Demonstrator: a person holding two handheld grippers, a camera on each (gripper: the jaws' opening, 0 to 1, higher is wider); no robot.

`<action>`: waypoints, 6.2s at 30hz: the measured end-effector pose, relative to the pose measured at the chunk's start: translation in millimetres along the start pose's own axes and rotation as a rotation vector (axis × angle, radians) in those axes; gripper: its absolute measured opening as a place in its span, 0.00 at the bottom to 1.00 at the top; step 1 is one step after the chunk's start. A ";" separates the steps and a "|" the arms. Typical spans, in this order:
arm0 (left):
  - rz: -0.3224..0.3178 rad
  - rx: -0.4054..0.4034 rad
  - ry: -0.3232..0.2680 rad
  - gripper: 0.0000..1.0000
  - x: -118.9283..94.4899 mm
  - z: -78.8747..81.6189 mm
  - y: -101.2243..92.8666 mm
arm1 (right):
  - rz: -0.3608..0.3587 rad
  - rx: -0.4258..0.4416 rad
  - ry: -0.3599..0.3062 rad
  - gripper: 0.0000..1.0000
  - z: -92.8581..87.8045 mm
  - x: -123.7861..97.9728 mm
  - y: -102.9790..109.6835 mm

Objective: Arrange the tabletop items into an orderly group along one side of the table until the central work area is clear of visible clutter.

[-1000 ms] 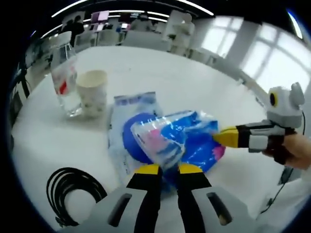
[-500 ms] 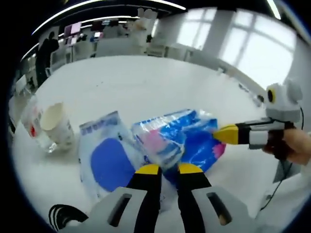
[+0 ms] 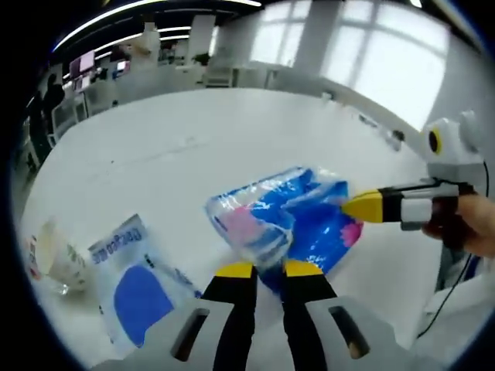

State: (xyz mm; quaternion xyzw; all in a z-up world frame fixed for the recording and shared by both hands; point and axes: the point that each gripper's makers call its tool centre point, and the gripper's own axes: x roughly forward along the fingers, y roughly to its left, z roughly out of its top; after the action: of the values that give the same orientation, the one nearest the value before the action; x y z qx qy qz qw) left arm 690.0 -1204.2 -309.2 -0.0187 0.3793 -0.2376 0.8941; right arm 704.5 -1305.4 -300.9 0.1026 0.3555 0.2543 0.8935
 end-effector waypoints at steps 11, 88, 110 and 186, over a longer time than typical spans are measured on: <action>-0.015 0.030 0.009 0.06 28.5 23.9 -5.3 | -0.044 0.048 -0.054 0.00 18.2 0.4 -26.8; 0.057 -0.084 0.017 0.79 46.2 12.7 -6.9 | -0.063 -0.027 -0.066 0.37 7.0 8.2 -56.4; 0.077 -0.132 -0.040 0.77 -6.9 0.3 -8.8 | -0.023 -0.026 -0.068 0.37 -2.9 -18.4 -21.7; 0.414 -1.249 -0.188 0.40 -82.9 -122.9 80.6 | 0.125 -0.074 0.007 0.31 -16.6 3.3 11.6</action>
State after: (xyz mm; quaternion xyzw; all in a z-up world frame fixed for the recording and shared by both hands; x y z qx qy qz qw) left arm 588.9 -1078.2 -358.4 -0.4806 0.3619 0.2063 0.7716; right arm 690.7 -1293.8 -310.6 0.0908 0.3421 0.3231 0.8777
